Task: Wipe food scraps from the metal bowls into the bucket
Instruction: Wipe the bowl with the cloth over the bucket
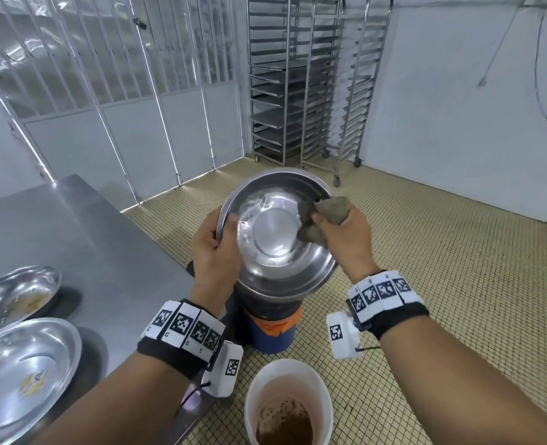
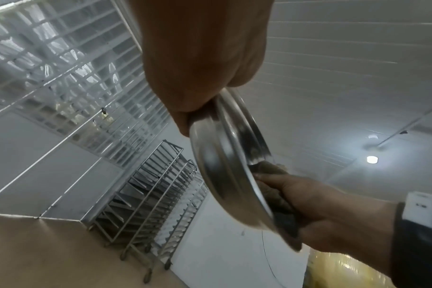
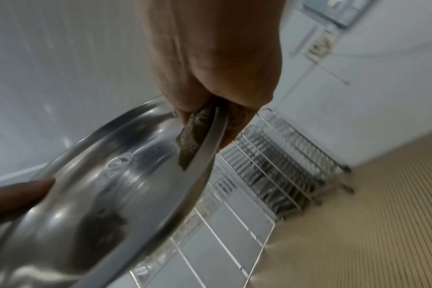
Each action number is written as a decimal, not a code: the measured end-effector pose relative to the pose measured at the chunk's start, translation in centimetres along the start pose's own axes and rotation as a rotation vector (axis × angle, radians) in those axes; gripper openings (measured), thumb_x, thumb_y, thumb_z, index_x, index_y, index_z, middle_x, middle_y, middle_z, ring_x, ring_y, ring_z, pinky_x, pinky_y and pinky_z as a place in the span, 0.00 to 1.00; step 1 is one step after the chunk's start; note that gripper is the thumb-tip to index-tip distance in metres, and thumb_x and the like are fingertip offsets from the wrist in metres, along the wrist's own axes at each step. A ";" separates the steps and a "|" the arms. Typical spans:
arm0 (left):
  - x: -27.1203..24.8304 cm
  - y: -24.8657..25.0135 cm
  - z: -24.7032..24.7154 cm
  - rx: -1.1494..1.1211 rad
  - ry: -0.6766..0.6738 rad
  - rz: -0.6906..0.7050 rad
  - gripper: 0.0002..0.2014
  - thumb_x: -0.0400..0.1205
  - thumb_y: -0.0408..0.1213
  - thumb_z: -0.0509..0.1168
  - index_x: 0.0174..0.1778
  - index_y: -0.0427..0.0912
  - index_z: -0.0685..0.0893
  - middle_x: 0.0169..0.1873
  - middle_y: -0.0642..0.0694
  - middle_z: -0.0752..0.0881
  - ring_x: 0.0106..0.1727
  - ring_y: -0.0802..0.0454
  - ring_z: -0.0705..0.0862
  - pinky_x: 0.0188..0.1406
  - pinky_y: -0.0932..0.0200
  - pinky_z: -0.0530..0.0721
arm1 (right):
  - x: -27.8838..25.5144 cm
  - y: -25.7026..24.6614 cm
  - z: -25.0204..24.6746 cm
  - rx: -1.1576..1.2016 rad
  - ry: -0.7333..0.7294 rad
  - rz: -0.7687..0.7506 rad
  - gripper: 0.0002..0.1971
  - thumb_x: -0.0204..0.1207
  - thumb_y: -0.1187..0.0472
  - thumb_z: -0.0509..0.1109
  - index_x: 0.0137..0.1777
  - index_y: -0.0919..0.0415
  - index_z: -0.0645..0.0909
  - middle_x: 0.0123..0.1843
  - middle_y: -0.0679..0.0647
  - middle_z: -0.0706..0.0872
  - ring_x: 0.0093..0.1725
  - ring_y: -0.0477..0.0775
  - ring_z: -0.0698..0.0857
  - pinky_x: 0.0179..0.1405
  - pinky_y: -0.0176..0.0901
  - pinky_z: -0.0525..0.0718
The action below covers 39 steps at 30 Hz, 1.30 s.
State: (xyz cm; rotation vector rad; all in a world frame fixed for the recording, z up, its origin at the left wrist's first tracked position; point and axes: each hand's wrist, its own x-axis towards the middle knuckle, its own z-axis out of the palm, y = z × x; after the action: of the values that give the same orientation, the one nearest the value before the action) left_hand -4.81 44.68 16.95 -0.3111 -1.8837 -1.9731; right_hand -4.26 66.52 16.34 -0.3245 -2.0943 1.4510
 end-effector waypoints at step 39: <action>1.9 2.2 -0.1 0.102 -0.066 0.098 0.10 0.90 0.32 0.64 0.57 0.48 0.90 0.33 0.62 0.88 0.35 0.67 0.85 0.35 0.72 0.81 | -1.9 0.9 0.9 -0.058 0.000 0.070 0.18 0.74 0.50 0.83 0.58 0.52 0.80 0.47 0.38 0.85 0.47 0.35 0.84 0.33 0.21 0.77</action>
State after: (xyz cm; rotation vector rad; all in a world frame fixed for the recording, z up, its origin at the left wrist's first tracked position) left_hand -5.58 44.27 19.72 -0.4356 -1.9631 -1.8171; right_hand -3.34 65.18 14.64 -0.4240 -2.1474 1.4324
